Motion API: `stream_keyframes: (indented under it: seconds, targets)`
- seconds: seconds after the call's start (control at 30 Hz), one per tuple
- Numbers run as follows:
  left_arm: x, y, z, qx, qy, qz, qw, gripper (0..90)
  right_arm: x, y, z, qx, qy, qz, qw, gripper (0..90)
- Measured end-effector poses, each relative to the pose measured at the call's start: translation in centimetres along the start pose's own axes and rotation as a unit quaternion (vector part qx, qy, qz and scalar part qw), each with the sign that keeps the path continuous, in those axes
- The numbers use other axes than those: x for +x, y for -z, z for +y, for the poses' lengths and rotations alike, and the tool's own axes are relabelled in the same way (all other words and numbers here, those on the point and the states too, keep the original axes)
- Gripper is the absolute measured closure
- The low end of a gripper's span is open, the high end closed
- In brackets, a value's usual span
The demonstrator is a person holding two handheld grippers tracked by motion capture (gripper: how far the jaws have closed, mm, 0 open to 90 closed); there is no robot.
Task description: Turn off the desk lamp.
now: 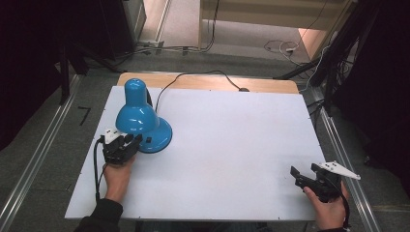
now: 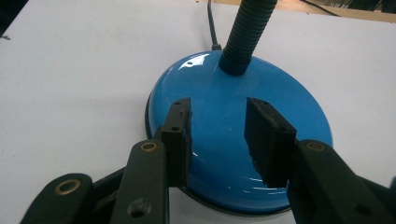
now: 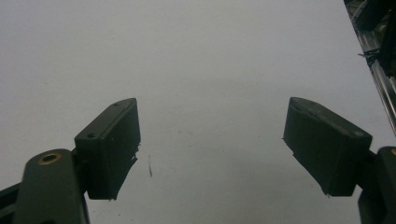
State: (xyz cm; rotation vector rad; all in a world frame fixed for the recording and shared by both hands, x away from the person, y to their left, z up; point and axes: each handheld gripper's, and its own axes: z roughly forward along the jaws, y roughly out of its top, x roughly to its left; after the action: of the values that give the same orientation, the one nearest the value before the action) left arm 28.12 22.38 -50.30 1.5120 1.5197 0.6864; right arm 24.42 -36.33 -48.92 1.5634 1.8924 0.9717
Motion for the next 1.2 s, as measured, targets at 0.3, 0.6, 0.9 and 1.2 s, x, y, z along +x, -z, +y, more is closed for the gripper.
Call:
stream_keyframes:
  seconds: [0.3,0.6,0.9,1.2]
  targets:
    - [0.1,0.2,-0.1,0.001,-0.009,0.005,1.0,56.7,0.0,0.1,0.0,-0.001,0.0,-0.001,1.0,17.5]
    - [0.3,0.7,-0.1,0.0,-0.006,0.01,0.9999,50.3,-0.1,0.2,0.0,-0.003,-0.001,0.0,1.0,17.5]
    - [0.3,0.9,-0.2,0.002,-0.008,0.027,0.9996,40.2,-0.1,0.2,0.0,-0.004,0.0,0.0,1.0,17.5]
    - [0.3,1.4,-0.2,-0.001,-0.011,0.03,0.9995,37.1,-0.1,0.3,0.0,-0.004,-0.003,-0.001,1.0,17.5]
